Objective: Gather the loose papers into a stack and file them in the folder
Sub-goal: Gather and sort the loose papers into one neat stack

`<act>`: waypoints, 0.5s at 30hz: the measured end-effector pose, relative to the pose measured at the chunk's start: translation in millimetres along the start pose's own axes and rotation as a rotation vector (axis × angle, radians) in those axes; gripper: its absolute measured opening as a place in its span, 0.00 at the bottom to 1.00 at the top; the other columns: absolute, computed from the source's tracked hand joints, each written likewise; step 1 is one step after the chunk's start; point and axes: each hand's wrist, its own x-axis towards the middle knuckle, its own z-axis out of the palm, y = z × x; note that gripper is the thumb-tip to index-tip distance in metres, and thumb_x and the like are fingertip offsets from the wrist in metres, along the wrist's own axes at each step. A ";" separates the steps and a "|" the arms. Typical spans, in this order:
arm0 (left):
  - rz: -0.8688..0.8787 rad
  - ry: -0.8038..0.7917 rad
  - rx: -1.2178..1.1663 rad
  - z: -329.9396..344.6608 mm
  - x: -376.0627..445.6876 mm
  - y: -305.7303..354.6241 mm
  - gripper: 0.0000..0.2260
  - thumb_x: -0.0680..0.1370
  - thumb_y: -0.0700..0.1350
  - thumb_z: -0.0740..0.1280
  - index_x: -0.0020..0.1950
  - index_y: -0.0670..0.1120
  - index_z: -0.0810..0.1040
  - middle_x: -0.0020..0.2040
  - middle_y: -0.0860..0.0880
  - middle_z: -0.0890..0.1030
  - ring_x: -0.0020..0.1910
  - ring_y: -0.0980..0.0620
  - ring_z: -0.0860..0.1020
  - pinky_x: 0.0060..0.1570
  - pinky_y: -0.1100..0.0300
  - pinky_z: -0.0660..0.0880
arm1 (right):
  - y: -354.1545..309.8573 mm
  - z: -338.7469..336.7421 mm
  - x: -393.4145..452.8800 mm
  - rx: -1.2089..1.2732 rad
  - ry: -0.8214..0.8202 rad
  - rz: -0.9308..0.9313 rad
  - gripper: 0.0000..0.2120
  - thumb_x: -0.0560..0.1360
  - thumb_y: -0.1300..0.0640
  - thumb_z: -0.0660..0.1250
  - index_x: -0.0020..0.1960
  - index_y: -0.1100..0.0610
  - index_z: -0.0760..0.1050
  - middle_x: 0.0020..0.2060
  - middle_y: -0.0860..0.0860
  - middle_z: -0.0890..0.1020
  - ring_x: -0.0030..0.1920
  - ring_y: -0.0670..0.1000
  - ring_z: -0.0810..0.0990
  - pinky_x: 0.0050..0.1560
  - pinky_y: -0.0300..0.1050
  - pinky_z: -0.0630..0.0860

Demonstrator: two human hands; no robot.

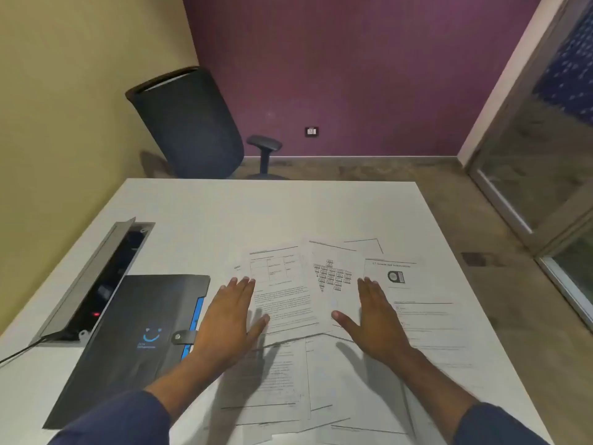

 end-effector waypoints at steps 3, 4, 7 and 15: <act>-0.100 -0.063 -0.107 12.8 -12.1 -10.0 0.32 0.79 0.58 0.63 0.79 0.46 0.61 0.77 0.48 0.68 0.75 0.47 0.65 0.75 0.54 0.58 | 8.7 18.0 -3.1 0.119 -0.099 0.063 0.42 0.75 0.34 0.61 0.79 0.56 0.49 0.79 0.52 0.55 0.79 0.51 0.52 0.76 0.49 0.54; -0.137 -0.084 -0.145 16.0 -16.9 -12.2 0.31 0.78 0.57 0.65 0.78 0.47 0.63 0.75 0.49 0.70 0.73 0.48 0.68 0.72 0.54 0.62 | 10.6 23.0 -5.8 0.156 -0.116 0.080 0.41 0.76 0.36 0.62 0.79 0.56 0.52 0.78 0.52 0.58 0.78 0.52 0.56 0.75 0.49 0.57; -0.299 -0.168 -0.271 32.2 -22.1 -20.9 0.29 0.78 0.57 0.66 0.76 0.49 0.65 0.74 0.51 0.71 0.70 0.49 0.71 0.67 0.54 0.68 | 13.1 42.7 -2.7 0.244 -0.144 0.146 0.37 0.76 0.41 0.66 0.77 0.56 0.58 0.75 0.53 0.65 0.74 0.53 0.64 0.73 0.50 0.64; -0.547 -0.212 -0.543 71.1 -6.9 -17.2 0.22 0.77 0.53 0.69 0.67 0.44 0.71 0.66 0.47 0.75 0.61 0.50 0.76 0.55 0.59 0.71 | 1.5 86.7 18.5 0.378 -0.212 0.217 0.29 0.76 0.49 0.69 0.72 0.59 0.67 0.67 0.55 0.73 0.68 0.52 0.72 0.68 0.46 0.68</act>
